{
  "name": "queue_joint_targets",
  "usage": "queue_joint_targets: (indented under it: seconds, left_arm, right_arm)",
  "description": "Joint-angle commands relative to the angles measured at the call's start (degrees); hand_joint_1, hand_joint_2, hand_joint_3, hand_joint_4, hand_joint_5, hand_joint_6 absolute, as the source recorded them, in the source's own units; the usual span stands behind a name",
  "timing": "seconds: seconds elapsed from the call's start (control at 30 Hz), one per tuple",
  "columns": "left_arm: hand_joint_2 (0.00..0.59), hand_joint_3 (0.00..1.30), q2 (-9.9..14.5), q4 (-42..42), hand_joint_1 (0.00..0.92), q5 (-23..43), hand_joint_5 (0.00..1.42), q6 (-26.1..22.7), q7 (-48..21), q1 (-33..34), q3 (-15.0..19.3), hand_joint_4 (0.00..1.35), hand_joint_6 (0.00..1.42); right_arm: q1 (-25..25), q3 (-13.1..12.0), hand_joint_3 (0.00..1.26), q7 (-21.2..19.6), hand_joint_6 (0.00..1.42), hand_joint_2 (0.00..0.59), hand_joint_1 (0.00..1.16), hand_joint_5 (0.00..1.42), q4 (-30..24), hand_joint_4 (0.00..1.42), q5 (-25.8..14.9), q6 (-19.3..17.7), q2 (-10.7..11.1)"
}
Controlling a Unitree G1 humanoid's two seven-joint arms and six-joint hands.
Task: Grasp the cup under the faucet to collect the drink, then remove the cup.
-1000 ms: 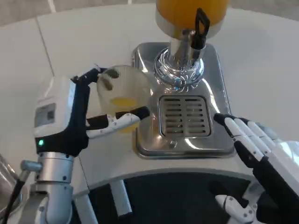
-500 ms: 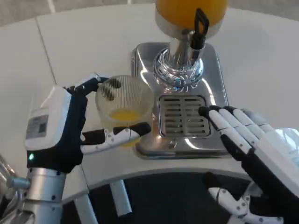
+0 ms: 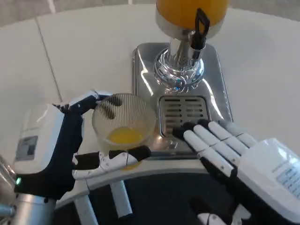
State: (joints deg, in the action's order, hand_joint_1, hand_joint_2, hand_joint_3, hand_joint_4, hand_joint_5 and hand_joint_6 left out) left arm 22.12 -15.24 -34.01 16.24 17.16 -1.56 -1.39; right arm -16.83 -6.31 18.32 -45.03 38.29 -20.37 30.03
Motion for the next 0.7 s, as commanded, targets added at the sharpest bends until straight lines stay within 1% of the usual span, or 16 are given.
queue_joint_targets:
  seconds: [0.03,0.1,0.23,0.43,0.57,0.63,0.7]
  left_arm:
    - [0.0,1.07,-0.88,-3.07,0.643,1.19,1.42,2.57,-0.93,-2.34,0.52,1.18,1.42]
    - [0.0,1.07,-1.13,-3.7,0.643,1.02,1.42,2.78,-1.23,-2.97,0.65,1.18,1.42]
    - [0.0,1.07,-1.63,-4.88,0.643,1.17,1.42,3.07,-1.85,-4.69,1.27,1.19,1.42]
    - [0.0,1.07,-2.07,-6.47,0.643,1.59,1.42,3.71,-2.2,-7.01,2.73,1.19,1.42]
    - [0.0,1.07,-2.6,-7.68,0.643,1.92,1.42,4.04,-2.7,-8.5,3.82,1.19,1.42]
    - [0.0,1.07,-2.82,-8.0,0.643,1.92,1.42,4.14,-2.71,-9.19,4.07,1.19,1.42]
    - [0.0,1.07,-3.12,-8.1,0.643,1.84,1.42,4.27,-2.67,-9.69,4.18,1.19,1.42]
  right_arm:
    - [-3.46,-1.0,0.0,-3.31,0.0,0.528,0.18,0.0,0.65,0.0,-0.71,-5.3,-0.22]
    - [-4.65,-1.35,0.0,-4.39,0.0,0.528,0.18,0.0,0.92,0.0,-0.72,-7.4,-0.26]
    - [-7.08,-3.06,0.0,-6.19,0.0,0.528,0.17,0.0,1.51,0.0,-1.38,-12.26,0.17]
    - [-8.79,-4.7,0.0,-6.26,0.0,0.528,0.17,0.0,2.62,0.0,-2.3,-16.07,0.2]
    - [-9.3,-4.9,0.0,-6.17,0.0,0.529,0.16,0.0,3.16,0.0,-2.1,-17.05,-0.42]
    - [-9.14,-4.79,0.0,-6.02,0.0,0.531,0.16,0.0,3.5,0.0,-1.96,-16.93,-0.69]
    - [-8.43,-4.42,0.0,-5.78,0.0,0.532,0.15,0.0,3.7,0.0,-1.79,-16.01,-1.26]
